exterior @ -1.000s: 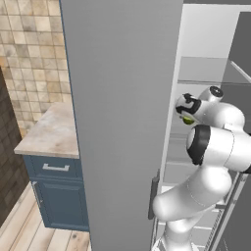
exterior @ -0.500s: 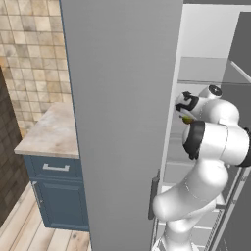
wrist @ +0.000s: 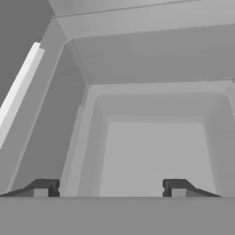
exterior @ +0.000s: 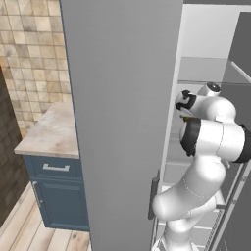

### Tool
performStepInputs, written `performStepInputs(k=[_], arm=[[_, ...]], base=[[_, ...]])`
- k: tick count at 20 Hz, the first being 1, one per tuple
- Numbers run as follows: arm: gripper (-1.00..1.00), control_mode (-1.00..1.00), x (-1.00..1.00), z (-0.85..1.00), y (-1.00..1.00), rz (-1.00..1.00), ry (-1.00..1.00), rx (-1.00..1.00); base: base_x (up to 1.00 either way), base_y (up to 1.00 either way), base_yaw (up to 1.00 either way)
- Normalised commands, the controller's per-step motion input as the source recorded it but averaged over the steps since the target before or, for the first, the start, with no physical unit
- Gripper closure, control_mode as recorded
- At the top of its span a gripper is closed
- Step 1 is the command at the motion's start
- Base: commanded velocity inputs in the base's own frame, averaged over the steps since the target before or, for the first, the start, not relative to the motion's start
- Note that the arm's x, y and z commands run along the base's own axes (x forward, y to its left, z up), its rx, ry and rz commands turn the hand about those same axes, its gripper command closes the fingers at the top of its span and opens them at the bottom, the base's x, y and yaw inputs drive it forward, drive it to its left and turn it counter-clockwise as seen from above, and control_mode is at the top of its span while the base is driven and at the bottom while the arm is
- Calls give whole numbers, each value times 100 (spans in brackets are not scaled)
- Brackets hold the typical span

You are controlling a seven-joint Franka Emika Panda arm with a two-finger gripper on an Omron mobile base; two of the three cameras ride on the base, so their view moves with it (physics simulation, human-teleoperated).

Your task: Retrieve the apple and kiwi from the fridge and place them into the bowl on the dining table.

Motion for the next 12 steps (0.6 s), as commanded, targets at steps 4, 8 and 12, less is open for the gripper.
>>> performStepInputs(k=[4, 8, 12], arm=[[-100, -100, -43, -56, 2, 0, 4, 0], [-100, -100, -68, -47, 5, 0, 0, 0], [-100, -100, -65, -37, 14, 0, 0, 0]], base=[[0, 0, 0], [0, 0, 0], [0, 0, 0]])
